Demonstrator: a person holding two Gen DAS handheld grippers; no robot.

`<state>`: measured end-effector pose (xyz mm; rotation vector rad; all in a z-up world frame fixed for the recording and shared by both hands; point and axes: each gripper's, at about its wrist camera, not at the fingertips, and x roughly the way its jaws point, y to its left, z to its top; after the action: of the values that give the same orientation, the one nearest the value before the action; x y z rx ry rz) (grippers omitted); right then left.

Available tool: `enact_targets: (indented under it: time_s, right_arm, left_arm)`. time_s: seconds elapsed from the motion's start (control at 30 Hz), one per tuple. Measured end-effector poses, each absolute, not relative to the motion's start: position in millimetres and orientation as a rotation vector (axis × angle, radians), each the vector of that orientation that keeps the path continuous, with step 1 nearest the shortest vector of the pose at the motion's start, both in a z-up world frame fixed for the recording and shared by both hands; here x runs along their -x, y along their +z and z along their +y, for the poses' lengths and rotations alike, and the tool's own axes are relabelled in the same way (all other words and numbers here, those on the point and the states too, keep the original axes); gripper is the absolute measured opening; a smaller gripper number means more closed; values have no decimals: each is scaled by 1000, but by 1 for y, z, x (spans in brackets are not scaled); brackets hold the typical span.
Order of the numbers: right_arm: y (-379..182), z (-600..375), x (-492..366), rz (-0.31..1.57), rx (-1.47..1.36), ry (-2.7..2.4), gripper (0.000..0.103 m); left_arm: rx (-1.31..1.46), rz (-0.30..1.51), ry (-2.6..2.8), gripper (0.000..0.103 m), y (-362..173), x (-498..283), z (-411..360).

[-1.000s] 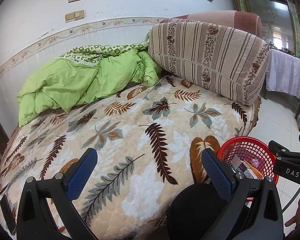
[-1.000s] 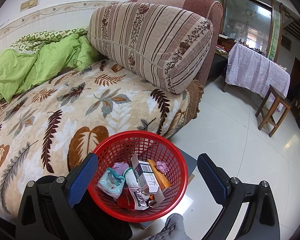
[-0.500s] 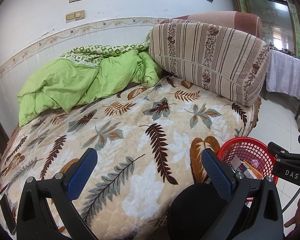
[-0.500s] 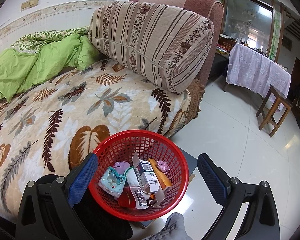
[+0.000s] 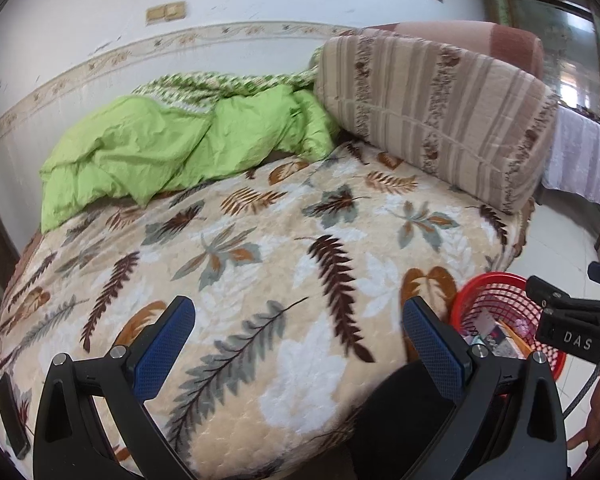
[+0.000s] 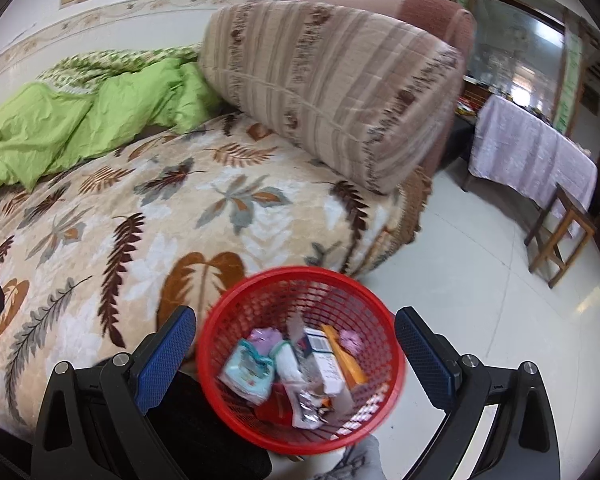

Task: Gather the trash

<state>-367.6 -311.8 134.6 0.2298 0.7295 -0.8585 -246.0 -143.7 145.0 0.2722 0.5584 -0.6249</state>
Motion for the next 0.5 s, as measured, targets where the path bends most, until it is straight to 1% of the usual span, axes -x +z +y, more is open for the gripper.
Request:
enact_targets:
  time_s: [0.23,0.4,0.5]
  right_arm:
    - [132,-298,288,773,-184,-680,100]
    - [117,-275,210,779,-152,-518,100]
    - [102,-266,164,792,-150,-468,100]
  left_arm:
    - [-147,676,-452,103,125,178,-93]
    - [-43,804,-330,103,96,116,-52]
    - [5,886,-312,103,76,85,-43]
